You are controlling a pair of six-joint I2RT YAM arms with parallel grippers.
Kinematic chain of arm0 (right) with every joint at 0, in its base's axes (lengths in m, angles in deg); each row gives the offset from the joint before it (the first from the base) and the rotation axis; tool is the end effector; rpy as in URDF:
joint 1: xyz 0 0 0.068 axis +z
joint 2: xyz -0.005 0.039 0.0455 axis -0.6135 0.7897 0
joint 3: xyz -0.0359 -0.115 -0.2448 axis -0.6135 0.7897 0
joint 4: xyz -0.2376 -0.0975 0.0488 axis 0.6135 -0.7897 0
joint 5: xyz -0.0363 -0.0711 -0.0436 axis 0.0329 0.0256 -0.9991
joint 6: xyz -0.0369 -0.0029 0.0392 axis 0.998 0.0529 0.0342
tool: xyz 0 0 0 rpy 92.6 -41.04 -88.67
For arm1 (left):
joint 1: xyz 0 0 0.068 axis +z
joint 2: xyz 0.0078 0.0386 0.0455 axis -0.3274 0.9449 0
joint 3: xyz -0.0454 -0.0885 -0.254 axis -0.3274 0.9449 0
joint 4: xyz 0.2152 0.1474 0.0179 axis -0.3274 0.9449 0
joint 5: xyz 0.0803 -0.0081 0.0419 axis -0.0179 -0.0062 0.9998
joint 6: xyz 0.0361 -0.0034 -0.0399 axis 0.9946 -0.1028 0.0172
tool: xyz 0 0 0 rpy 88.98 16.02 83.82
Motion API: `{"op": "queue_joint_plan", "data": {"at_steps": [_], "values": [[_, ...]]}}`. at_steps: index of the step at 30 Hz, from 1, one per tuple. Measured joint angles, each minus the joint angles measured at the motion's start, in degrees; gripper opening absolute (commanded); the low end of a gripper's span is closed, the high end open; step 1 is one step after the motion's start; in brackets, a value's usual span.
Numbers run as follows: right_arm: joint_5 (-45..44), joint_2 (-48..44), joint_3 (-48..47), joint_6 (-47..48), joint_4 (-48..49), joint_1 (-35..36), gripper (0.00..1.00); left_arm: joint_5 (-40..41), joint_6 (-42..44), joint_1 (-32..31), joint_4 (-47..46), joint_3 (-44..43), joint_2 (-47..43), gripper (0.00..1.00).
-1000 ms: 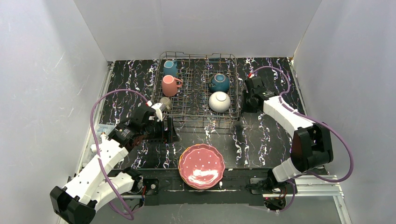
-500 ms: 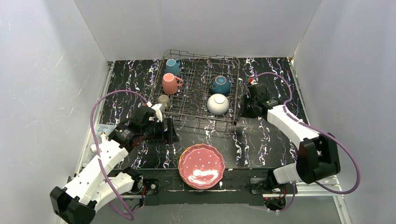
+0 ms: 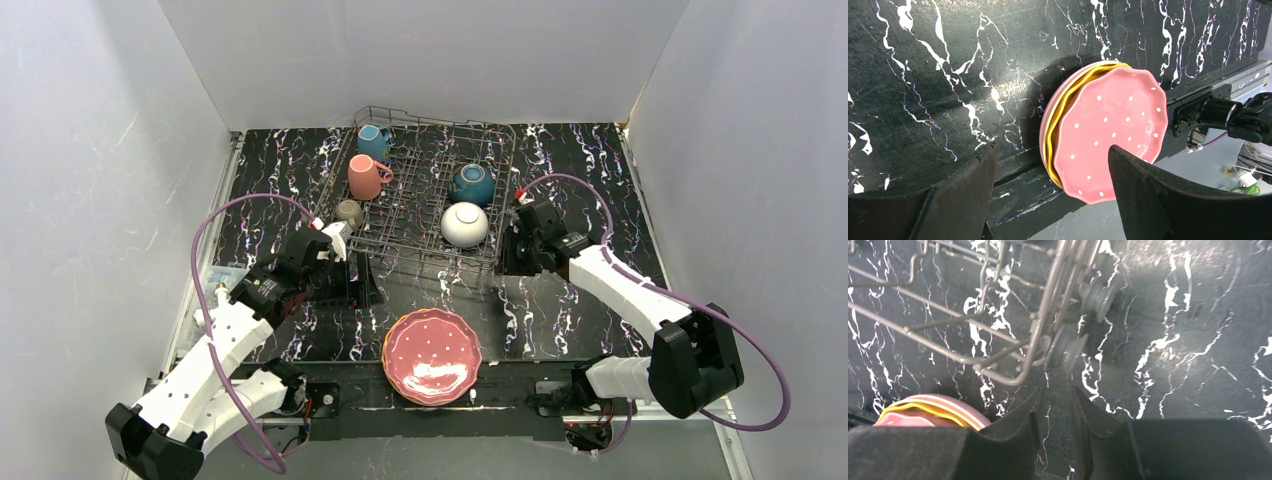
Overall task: Load the mixed dishes into the dish rack
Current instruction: Adjust the dish rack at the center of the board.
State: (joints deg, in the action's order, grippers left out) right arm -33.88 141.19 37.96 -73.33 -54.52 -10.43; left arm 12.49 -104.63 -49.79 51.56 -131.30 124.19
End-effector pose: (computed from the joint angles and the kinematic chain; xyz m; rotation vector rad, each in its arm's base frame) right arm 0.2309 0.1204 0.2356 -0.0432 2.5127 0.4129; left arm 0.1481 -0.0968 0.2899 0.1062 2.4403 -0.7697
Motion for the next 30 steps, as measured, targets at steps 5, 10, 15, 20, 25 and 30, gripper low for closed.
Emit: {"op": "queue_joint_plan", "data": {"at_steps": [5, 10, 15, 20, 25, 30], "values": [[0.3, -0.3, 0.3, -1.0, 0.0, 3.1, 0.33, 0.0, 0.0, 0.0, 0.3, 0.0, -0.9, 0.79], [-0.6, -3.2, -0.4, -1.5, -1.5, 4.6, 0.36, 0.0, 0.0, 0.0, 0.9, 0.0, -1.9, 0.79], [-5.0, -4.9, -4.3, -1.5, -4.3, 4.6, 0.39, 0.0, 0.0, 0.0, 1.3, 0.0, -2.0, 0.79], [-10.3, -4.8, -7.9, -1.3, -5.8, 4.6, 0.43, 0.0, 0.0, 0.0, 1.3, 0.0, -2.0, 0.79], [-14.6, -1.4, -11.2, -0.9, -6.1, 4.6, 0.45, 0.0, 0.0, 0.0, 1.3, 0.0, -1.8, 0.79], [-17.3, 3.3, -12.0, -0.2, -5.9, 4.1, 0.44, 0.1, 0.4, 0.0, 1.3, 0.0, -1.3, 0.8]]}}
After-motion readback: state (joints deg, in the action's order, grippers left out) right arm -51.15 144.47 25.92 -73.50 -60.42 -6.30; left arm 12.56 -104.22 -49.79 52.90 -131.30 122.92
